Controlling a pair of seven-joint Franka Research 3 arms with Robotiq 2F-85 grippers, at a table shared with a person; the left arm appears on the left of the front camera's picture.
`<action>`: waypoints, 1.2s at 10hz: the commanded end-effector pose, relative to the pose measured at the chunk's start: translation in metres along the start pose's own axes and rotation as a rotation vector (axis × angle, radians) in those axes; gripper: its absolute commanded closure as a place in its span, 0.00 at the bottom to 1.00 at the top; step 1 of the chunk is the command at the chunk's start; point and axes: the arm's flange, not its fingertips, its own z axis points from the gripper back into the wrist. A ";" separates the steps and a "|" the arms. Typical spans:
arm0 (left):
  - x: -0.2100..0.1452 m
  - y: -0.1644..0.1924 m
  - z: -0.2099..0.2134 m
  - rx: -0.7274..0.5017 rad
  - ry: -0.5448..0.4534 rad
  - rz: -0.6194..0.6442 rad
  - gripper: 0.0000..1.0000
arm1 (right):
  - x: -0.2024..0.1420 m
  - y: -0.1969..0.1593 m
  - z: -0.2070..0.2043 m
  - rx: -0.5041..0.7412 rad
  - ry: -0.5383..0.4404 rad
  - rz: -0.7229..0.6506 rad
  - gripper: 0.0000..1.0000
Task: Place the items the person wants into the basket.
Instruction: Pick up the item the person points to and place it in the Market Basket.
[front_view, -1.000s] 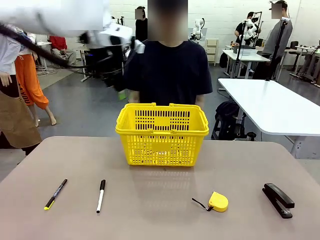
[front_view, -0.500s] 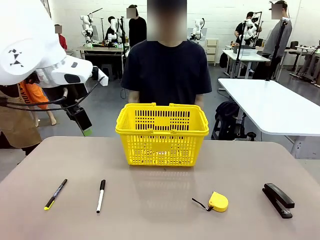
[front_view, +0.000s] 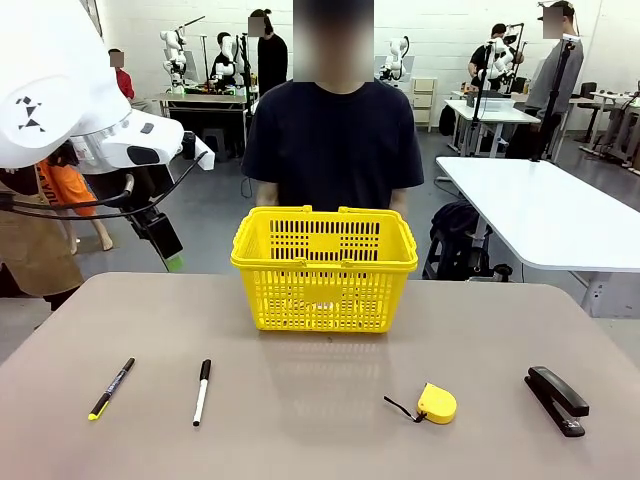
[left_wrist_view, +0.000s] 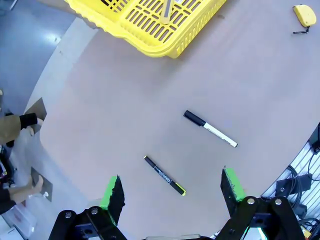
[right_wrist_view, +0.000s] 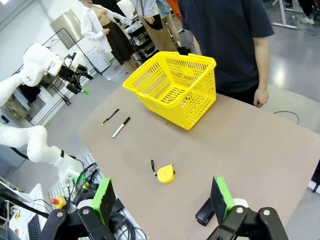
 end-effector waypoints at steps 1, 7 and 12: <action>-0.002 -0.001 0.002 0.009 0.002 -0.005 0.00 | 0.002 -0.001 0.000 0.014 -0.026 0.014 0.00; -0.060 0.028 0.042 -0.110 -0.213 -0.052 0.00 | 0.002 -0.001 0.000 0.014 -0.026 0.014 0.00; -0.211 0.118 0.119 -0.374 -0.600 -0.145 0.00 | 0.002 -0.001 0.000 0.014 -0.026 0.014 0.00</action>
